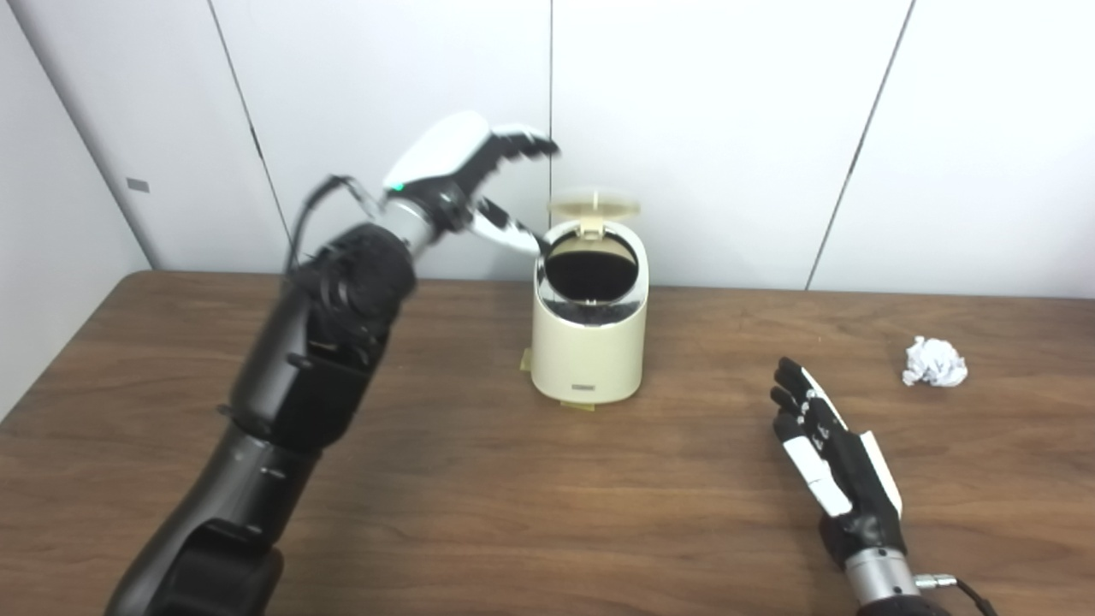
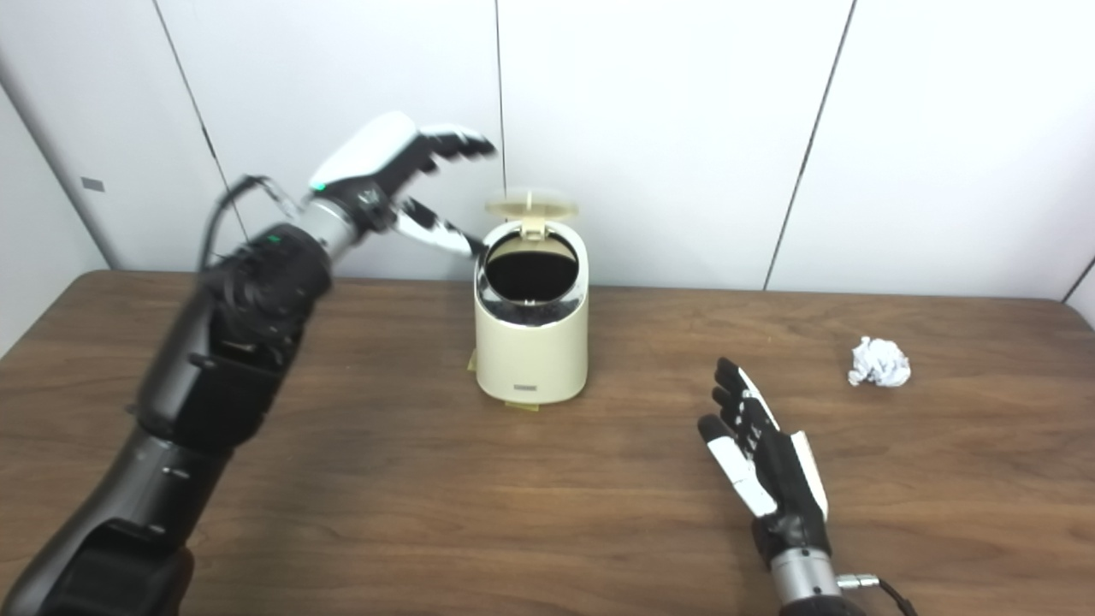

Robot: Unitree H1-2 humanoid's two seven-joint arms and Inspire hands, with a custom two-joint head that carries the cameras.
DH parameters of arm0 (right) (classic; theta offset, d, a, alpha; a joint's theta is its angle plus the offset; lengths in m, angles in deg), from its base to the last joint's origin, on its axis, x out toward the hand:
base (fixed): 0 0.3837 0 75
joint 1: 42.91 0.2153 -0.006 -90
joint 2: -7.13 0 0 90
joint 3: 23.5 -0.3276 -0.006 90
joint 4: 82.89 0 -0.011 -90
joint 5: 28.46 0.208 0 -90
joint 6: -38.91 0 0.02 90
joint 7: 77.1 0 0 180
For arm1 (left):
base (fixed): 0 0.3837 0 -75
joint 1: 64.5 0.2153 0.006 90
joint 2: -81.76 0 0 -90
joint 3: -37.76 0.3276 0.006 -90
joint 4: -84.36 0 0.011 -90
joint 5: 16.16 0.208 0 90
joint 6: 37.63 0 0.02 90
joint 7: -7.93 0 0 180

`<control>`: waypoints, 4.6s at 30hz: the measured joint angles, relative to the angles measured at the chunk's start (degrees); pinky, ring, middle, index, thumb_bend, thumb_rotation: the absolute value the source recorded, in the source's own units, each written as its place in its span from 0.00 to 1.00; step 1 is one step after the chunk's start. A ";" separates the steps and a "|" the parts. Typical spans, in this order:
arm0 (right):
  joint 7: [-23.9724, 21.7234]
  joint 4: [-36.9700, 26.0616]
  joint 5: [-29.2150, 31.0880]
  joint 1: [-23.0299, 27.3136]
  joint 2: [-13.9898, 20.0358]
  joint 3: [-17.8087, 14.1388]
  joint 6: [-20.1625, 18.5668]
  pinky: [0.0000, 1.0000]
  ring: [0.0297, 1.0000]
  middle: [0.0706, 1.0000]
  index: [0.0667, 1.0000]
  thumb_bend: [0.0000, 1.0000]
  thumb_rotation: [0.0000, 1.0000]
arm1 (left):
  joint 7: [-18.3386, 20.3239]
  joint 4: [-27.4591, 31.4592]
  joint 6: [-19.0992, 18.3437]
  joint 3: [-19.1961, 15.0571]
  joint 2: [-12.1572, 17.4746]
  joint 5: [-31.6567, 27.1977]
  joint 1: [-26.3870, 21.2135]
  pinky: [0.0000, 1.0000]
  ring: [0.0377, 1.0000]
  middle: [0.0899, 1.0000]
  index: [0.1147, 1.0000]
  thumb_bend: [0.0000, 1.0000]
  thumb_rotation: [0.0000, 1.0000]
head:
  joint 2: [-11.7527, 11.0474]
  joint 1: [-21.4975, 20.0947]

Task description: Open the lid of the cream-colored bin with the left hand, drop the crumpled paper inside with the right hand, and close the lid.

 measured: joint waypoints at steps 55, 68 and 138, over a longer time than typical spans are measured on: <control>-19.47 -11.12 -45.80 19.41 17.26 -11.94 -27.98 0.67 0.80 0.82 0.79 0.95 0.03 | -9.56 13.55 -3.14 -12.31 -2.96 -33.84 42.21 1.00 0.99 0.97 0.98 0.33 0.42 | 0.88 -27.68; -18.80 8.61 -46.56 24.75 20.38 -6.34 -27.99 0.71 0.81 0.84 0.79 0.98 0.08 | -10.42 22.21 -5.95 -12.32 -2.14 -30.70 43.20 0.93 0.94 0.93 0.93 0.34 0.41 | 2.37 -25.05; -1.99 27.49 -33.37 29.85 25.38 12.01 -26.52 0.33 0.40 0.46 0.46 0.50 0.00 | -28.32 29.08 -5.95 -3.38 6.70 -50.45 44.08 1.00 1.00 0.98 0.98 0.18 0.01 | 3.43 -20.22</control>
